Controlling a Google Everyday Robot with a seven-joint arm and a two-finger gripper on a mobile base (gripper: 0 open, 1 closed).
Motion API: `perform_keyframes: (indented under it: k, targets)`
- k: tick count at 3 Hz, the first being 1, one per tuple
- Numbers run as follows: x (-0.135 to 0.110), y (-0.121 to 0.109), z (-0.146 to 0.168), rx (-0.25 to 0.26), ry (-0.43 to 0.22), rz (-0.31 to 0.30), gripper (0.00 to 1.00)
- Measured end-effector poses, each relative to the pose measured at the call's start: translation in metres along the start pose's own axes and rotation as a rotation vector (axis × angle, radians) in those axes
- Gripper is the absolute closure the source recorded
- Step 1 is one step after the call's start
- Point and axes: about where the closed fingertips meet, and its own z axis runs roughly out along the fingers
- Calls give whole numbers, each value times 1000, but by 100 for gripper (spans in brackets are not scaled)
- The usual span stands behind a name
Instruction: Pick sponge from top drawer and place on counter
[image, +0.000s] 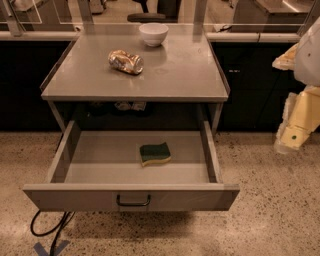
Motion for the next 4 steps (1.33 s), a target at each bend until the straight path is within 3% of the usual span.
perform_keyframes:
  k: [1, 2, 4]
  targets:
    - [-1, -3, 2, 7, -4, -4, 0]
    - [-5, -17, 28, -7, -33, -25, 0]
    - [-39, -34, 143, -154, -158, -83, 0]
